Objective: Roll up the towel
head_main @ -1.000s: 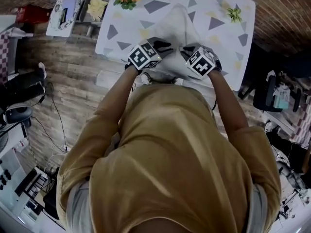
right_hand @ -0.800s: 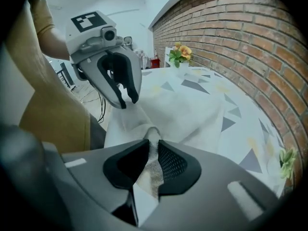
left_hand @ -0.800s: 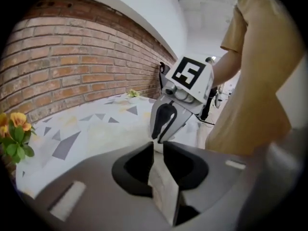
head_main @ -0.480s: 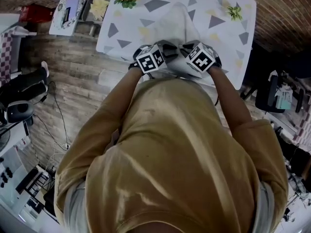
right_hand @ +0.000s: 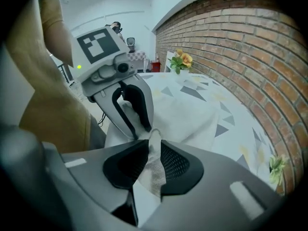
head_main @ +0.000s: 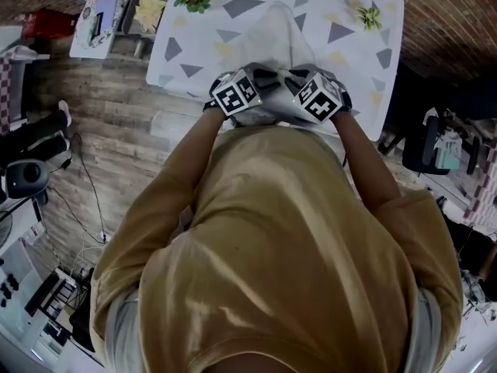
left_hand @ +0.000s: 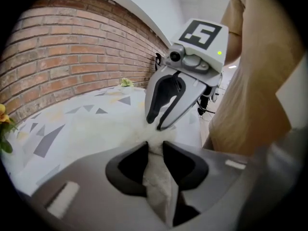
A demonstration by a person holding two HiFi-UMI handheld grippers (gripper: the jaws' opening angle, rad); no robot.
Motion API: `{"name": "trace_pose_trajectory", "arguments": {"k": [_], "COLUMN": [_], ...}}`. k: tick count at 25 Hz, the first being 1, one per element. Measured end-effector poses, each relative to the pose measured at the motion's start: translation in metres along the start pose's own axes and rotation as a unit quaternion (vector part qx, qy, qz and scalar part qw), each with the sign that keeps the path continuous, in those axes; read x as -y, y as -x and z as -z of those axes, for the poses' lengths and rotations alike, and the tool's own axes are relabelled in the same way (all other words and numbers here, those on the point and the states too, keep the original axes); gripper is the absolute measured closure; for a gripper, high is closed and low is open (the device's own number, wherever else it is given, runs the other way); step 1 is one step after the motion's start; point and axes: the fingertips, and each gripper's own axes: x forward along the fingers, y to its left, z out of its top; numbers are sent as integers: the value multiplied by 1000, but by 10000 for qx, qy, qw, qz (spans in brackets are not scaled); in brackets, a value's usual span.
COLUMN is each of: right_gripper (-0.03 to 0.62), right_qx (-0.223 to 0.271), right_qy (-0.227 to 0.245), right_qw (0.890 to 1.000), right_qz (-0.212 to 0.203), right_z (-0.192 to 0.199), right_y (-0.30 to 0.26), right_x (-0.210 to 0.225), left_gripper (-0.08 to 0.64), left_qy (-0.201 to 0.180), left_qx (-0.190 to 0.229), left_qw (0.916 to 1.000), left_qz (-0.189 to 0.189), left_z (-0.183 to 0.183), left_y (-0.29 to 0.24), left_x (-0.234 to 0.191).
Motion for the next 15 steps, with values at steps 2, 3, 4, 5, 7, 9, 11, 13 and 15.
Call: {"name": "trace_pose_trajectory", "arguments": {"k": [2, 3, 4, 5, 7, 9, 11, 13, 15], "right_gripper": [525, 525, 525, 525, 525, 525, 525, 526, 526], "right_qx": [35, 48, 59, 62, 25, -123, -262, -273, -228], "right_qy": [200, 289, 353, 387, 358, 283, 191, 79, 2], "right_qw": [9997, 9995, 9992, 9990, 9989, 9988, 9985, 9986, 9987], "right_qz": [107, 154, 195, 230, 292, 387, 445, 453, 465], "right_z": [-1, -2, -3, -3, -1, 3, 9, 11, 12], "right_y": [6, 9, 10, 9, 4, -3, -9, -11, -12], "right_x": [-6, -9, -11, -13, -12, -7, -3, -1, -1], "left_gripper": [434, 434, 434, 434, 434, 434, 434, 434, 434], "left_qy": [44, 79, 111, 131, 131, 122, 111, 111, 137], "left_qx": [39, 57, 72, 79, 72, 57, 42, 37, 54], "left_qw": [10000, 10000, 9999, 9999, 9999, 9999, 9999, 9999, 9999], "left_qz": [0, 3, 9, 19, 45, 75, 91, 89, 79], "left_z": [1, 2, 3, 3, 4, 3, 2, 1, 1], "left_y": [1, 1, 2, 2, 2, 1, 1, 0, -1], "left_x": [0, -1, -1, -1, -1, -1, -2, -2, -2]}}
